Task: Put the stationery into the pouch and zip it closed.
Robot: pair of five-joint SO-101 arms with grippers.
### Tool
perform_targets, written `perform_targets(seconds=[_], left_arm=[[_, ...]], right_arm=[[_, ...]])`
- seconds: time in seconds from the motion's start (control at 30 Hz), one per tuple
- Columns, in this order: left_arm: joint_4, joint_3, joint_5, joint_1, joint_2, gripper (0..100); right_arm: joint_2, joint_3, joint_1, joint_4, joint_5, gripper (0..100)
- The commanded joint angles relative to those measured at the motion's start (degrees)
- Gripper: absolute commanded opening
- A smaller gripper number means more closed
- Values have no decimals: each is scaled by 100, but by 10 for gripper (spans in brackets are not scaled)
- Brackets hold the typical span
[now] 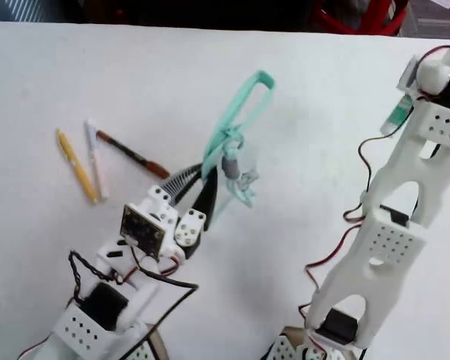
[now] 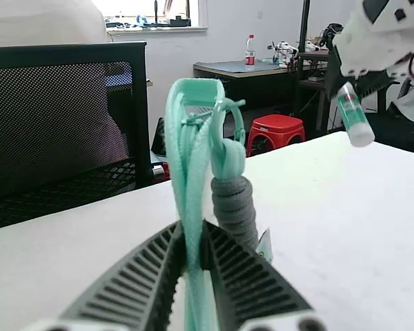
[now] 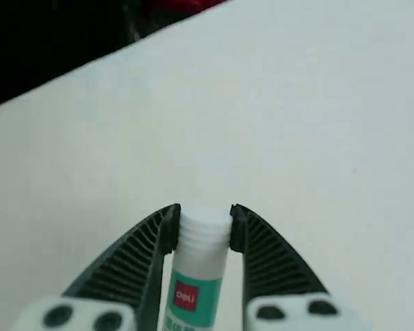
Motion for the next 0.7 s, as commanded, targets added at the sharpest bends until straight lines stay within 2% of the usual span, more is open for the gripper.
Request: perform_targets(seconds=[0.0,0.33,0.67], left_arm=[[26,79,-44,-22,31,23],[26,70,-44,-22,31,23],[26,70,-44,-13,31,23]], right_arm=[[-1262,9,-426,57,-70,17],[-4382,3455,-2273,-163,-105,18],[-5877,5662,-3363,-2949,-105,18]])
